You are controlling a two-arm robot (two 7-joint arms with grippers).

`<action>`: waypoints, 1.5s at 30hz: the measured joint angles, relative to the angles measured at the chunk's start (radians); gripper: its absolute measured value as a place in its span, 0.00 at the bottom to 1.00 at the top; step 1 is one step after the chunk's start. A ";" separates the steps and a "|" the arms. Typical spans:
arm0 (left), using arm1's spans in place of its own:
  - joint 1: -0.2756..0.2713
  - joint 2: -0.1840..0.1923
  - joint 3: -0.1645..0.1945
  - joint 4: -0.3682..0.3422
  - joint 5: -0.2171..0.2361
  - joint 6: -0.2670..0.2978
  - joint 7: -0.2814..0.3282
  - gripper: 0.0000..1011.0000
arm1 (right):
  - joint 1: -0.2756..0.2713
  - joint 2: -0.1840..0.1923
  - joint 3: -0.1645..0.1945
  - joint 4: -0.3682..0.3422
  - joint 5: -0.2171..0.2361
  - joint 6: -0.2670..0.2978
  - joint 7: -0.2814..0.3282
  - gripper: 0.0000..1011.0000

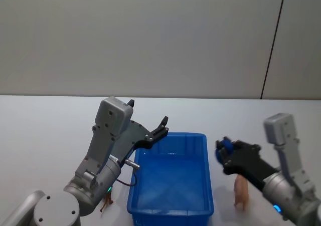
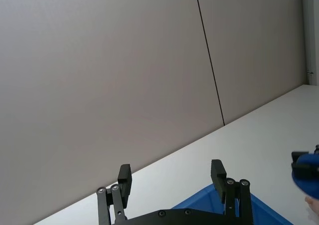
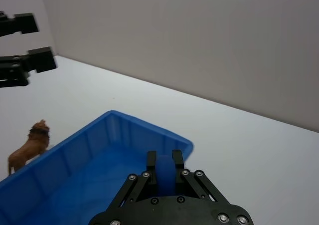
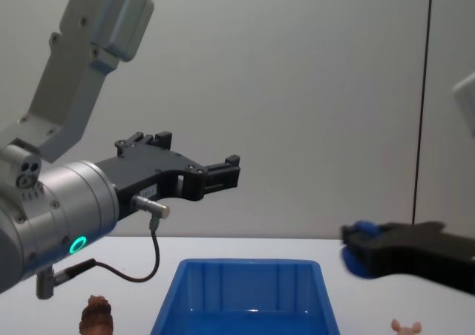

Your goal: Pick up the two dolls from the table and place them into the box.

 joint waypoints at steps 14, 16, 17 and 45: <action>0.000 0.000 0.000 0.000 0.000 0.000 0.000 0.99 | 0.061 -0.081 -0.076 0.115 -0.082 -0.004 0.075 0.18; 0.000 0.000 0.000 0.000 0.000 0.000 0.000 0.99 | 0.071 -0.092 -0.085 0.135 -0.091 -0.007 0.077 0.23; 0.000 0.000 0.000 0.000 0.000 0.000 0.000 0.99 | 0.074 -0.095 -0.088 0.141 -0.095 -0.008 0.077 0.25; 0.000 0.000 0.000 0.000 0.000 0.000 0.000 0.99 | 0.022 -0.085 -0.085 0.072 -0.085 0.013 -0.131 0.99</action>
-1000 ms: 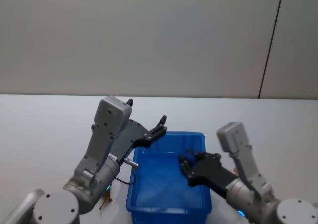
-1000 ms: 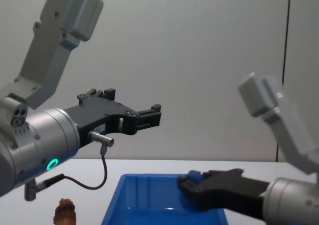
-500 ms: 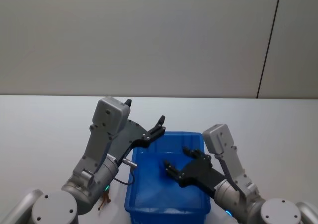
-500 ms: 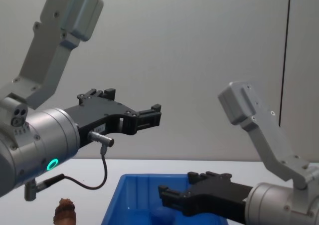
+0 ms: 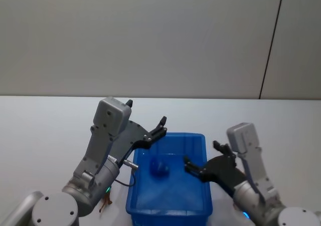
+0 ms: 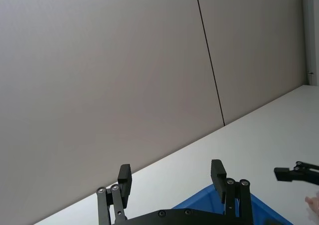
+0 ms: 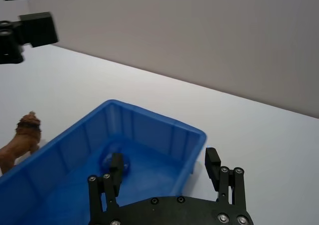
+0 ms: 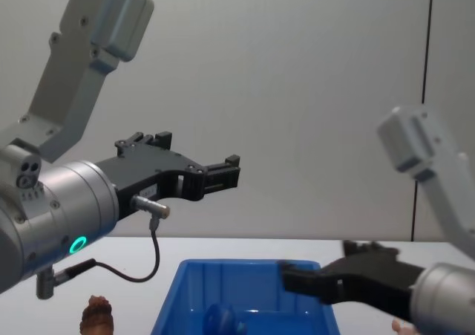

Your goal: Pick up the two dolls from the table and place them into the box.

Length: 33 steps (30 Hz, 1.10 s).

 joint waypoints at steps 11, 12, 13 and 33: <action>0.000 0.000 0.000 0.000 0.000 0.000 0.000 0.99 | -0.073 0.041 0.026 -0.104 0.024 0.041 -0.145 0.99; 0.000 0.000 0.000 0.000 0.000 0.000 0.000 0.99 | -0.078 0.043 0.028 -0.110 0.026 0.046 -0.154 0.99; 0.000 0.000 0.000 0.000 0.000 0.000 0.000 0.99 | -0.087 0.047 0.030 -0.122 0.027 0.053 -0.173 0.99; 0.000 0.000 0.000 0.000 0.000 0.000 0.000 0.99 | -0.177 0.067 0.034 -0.198 0.015 0.149 -0.315 0.99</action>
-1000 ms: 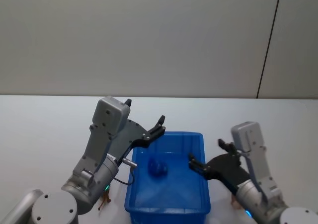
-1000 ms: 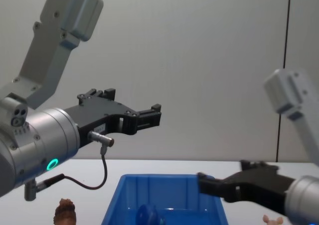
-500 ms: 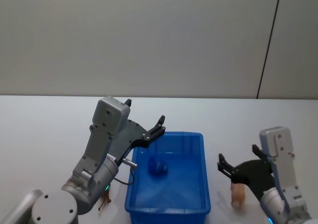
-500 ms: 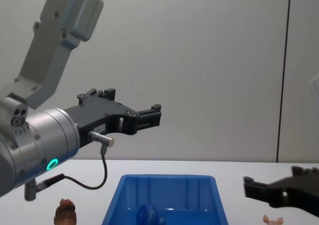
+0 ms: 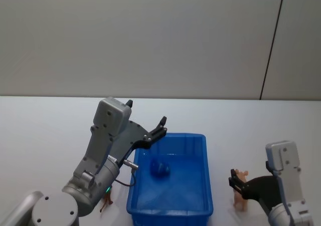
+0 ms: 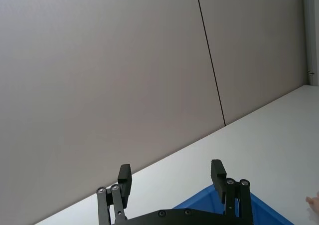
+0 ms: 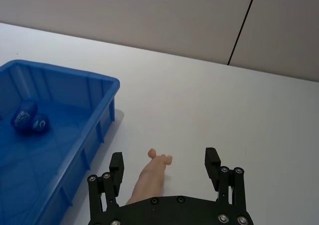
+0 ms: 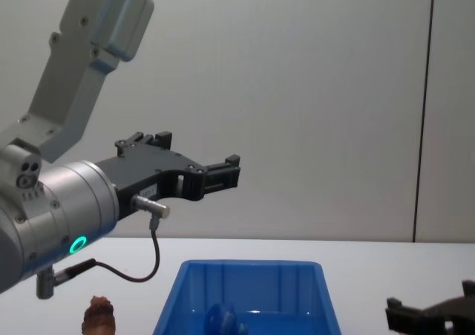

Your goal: Pick up the two dolls from the table and place them into the box.

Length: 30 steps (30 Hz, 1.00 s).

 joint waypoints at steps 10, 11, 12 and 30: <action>0.000 0.000 0.000 0.000 0.000 0.000 0.000 0.99 | -0.016 -0.021 -0.015 0.013 -0.026 0.028 -0.035 0.99; 0.000 0.000 0.000 0.000 0.000 0.000 0.000 0.99 | -0.016 -0.023 -0.016 0.017 -0.028 0.028 -0.037 0.99; 0.000 0.000 0.000 0.000 0.000 0.000 0.000 0.99 | -0.016 -0.027 -0.018 0.023 -0.031 0.029 -0.041 0.99; 0.000 0.000 0.000 0.000 0.000 0.000 0.000 0.99 | 0.018 -0.083 -0.029 0.133 -0.057 0.016 -0.069 0.99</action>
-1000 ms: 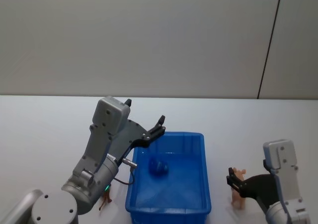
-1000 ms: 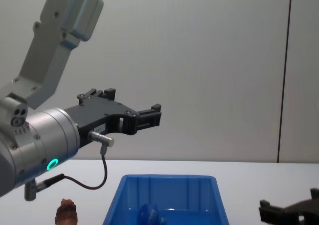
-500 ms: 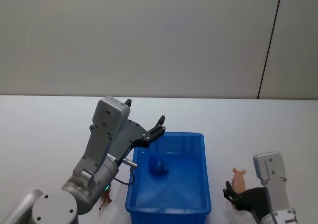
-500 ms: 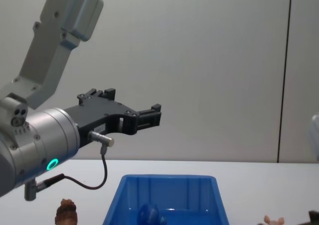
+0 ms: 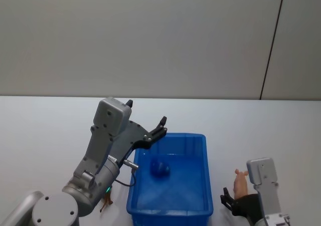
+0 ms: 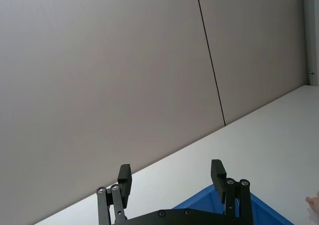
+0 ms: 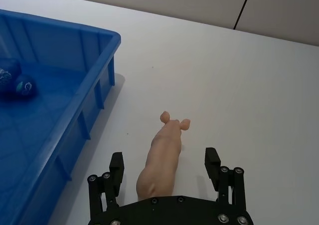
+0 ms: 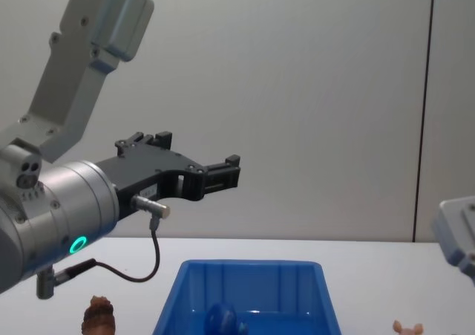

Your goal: Pick up the two dolls from the table and place them into the box.

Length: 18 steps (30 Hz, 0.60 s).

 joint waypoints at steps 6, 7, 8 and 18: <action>0.000 0.000 0.000 0.000 0.000 0.000 0.000 0.99 | 0.019 -0.017 0.004 0.040 0.002 -0.009 -0.002 0.91; 0.000 0.000 0.000 0.000 0.000 0.000 0.000 0.99 | 0.024 -0.020 0.005 0.048 0.005 -0.009 -0.002 0.89; 0.000 0.000 0.000 0.000 0.000 0.000 0.000 0.99 | 0.026 -0.022 0.005 0.054 0.006 -0.009 -0.002 0.86; 0.000 0.000 0.000 0.000 0.000 0.000 0.000 0.99 | 0.050 -0.039 0.017 0.094 0.027 0.003 0.001 0.56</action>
